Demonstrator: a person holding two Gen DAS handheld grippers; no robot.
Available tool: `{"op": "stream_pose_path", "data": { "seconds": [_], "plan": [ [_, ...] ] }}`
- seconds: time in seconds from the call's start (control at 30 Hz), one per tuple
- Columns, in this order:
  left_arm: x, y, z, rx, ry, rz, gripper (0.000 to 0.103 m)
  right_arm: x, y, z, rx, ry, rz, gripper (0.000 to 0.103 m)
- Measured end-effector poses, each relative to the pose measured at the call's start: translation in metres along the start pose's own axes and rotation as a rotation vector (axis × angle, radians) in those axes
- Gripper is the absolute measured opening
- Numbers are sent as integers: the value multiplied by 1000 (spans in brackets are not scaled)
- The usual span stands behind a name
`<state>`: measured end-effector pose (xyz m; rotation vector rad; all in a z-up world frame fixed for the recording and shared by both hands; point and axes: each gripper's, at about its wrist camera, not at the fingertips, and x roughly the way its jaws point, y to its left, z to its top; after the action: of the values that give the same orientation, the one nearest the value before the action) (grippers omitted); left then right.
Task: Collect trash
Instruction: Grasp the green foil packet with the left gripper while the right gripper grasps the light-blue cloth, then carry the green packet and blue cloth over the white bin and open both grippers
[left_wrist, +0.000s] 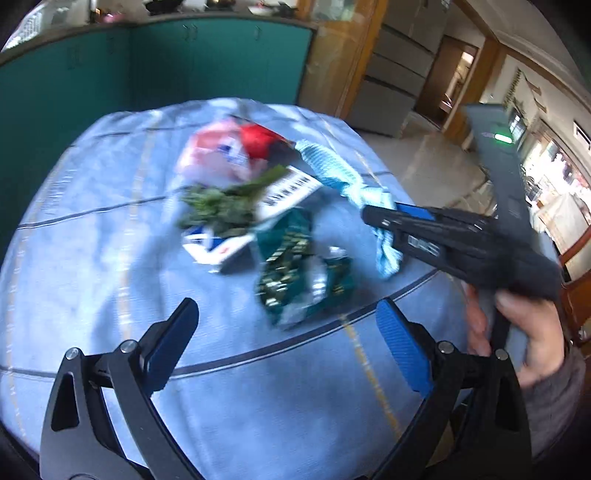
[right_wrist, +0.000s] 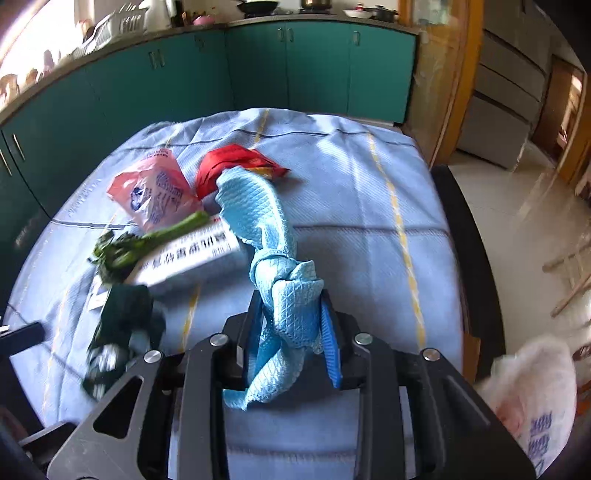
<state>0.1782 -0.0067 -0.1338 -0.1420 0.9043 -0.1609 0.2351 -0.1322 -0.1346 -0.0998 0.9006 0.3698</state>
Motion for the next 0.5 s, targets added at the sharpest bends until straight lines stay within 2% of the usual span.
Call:
{"op": "stream_pose_path", "data": {
  "seconds": [0.13, 0.2, 0.27, 0.33, 0.5],
  "plan": [
    [19, -13, 10, 22, 1, 32, 96, -24, -21, -20, 57, -18, -23, 30],
    [26, -15, 13, 17, 5, 38, 93, -32, -28, -29, 68, -19, -33, 31],
    [33, -16, 15, 20, 23, 41, 62, -36, -32, -35, 65, -15, -36, 31],
    [35, -14, 15, 27, 35, 37, 60, -38, -33, -40, 59, -10, -36, 31],
    [19, -10, 6, 45, 0, 65, 55, -40, -33, -44, 59, -13, -24, 31]
  ]
}}
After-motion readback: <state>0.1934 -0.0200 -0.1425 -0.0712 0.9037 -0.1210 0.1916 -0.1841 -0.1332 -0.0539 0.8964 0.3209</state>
